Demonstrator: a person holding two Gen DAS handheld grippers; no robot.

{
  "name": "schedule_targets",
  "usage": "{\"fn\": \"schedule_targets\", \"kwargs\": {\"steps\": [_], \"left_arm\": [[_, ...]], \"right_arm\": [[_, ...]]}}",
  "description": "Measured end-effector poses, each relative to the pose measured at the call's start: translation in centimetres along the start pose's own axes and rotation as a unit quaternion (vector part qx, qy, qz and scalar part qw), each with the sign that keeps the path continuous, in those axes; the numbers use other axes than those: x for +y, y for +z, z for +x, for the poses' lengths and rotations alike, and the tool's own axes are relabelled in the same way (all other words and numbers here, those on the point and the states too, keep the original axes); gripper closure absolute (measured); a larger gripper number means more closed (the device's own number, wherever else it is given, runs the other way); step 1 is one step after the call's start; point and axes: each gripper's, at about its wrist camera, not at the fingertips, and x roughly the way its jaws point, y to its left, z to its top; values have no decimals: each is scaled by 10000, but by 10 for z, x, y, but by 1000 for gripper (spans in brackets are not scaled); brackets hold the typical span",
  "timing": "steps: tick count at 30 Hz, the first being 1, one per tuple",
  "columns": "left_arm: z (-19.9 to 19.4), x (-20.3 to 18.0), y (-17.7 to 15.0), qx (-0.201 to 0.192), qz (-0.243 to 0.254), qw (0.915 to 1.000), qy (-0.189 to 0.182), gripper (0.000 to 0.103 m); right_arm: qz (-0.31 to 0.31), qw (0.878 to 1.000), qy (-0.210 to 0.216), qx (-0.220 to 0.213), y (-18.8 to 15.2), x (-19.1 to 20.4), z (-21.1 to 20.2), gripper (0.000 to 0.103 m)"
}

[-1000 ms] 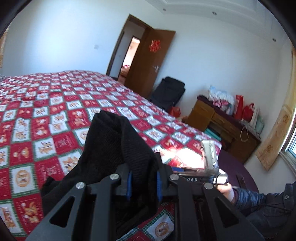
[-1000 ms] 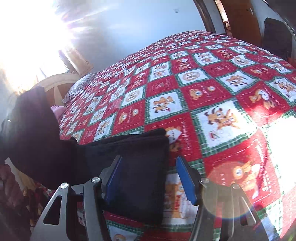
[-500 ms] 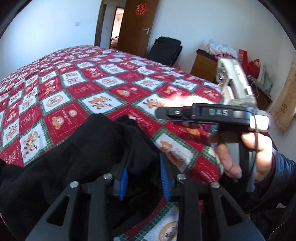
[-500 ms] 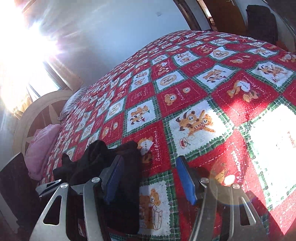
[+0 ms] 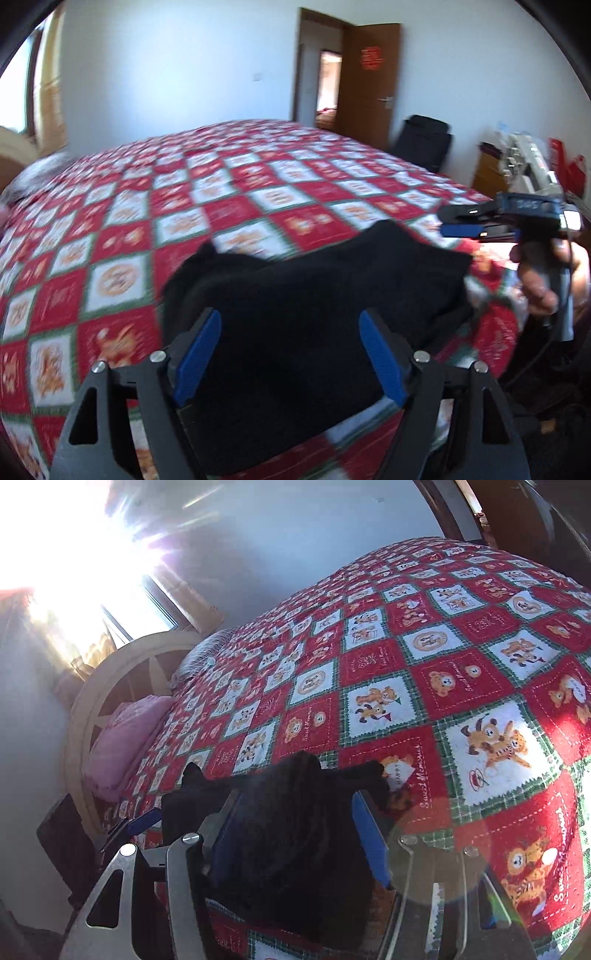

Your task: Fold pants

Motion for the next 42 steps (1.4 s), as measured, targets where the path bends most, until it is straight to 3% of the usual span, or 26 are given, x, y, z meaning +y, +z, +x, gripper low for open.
{"fn": "schedule_targets", "kwargs": {"steps": [3, 7, 9, 12, 14, 16, 19, 20, 22, 23, 27, 29, 33, 37, 41, 42], "left_arm": [[7, 27, -12, 63, -544, 9985, 85, 23], [18, 44, -22, 144, -1032, 9946, -4, 21], [23, 43, -25, 158, -1147, 9933, -10, 16], [23, 41, -28, 152, -1101, 9938, 51, 10], [25, 41, -29, 178, -1100, 9937, 80, 5], [31, 41, -32, 315, -1125, 9931, 34, 4], [34, 35, -36, 346, -966, 9947, 82, 0], [34, 32, -36, 378, -881, 9953, 135, 0], [33, 30, -36, 399, -780, 9960, 170, 0], [33, 32, -37, 389, -814, 9958, 153, 0], [25, 42, -34, 263, -1036, 9941, 188, 0], [20, 48, -32, 142, -1165, 9927, 278, 0], [21, 52, -33, 155, -1214, 9920, 296, 0], [27, 45, -40, 329, -1027, 9939, 229, 0], [26, 45, -42, 319, -977, 9945, 182, 0], [26, 46, -43, 300, -989, 9945, 155, 0]], "right_arm": [[58, 9995, 13, 312, 1, 4, 16, 42], [-299, 9955, -474, 765, -10, 15, 45, 43], [-453, 9936, -527, 890, -16, 18, 51, 87], [-618, 9953, -483, 562, -22, 29, 31, 88], [-611, 9976, -260, 199, -22, 34, 8, 88], [-382, 9986, -373, -20, -21, 24, -7, 88], [92, 9975, -664, 228, -25, -11, 5, 88], [288, 9968, -628, 402, -28, -22, 12, 85], [283, 9958, -778, 387, -32, -26, 14, 67], [172, 9952, -915, 307, -31, -24, 10, 53], [-134, 9880, -1478, -439, -14, -10, -24, 51], [-389, 9889, -1291, -617, -3, 6, -34, 51], [-772, 9967, -257, -14, 19, 52, -2, 51], [-808, 9920, 422, 873, 35, 92, 68, 51], [-877, 9745, 845, 1883, 38, 114, 142, 51], [-821, 9633, 1055, 2326, 34, 117, 161, 51]]}}
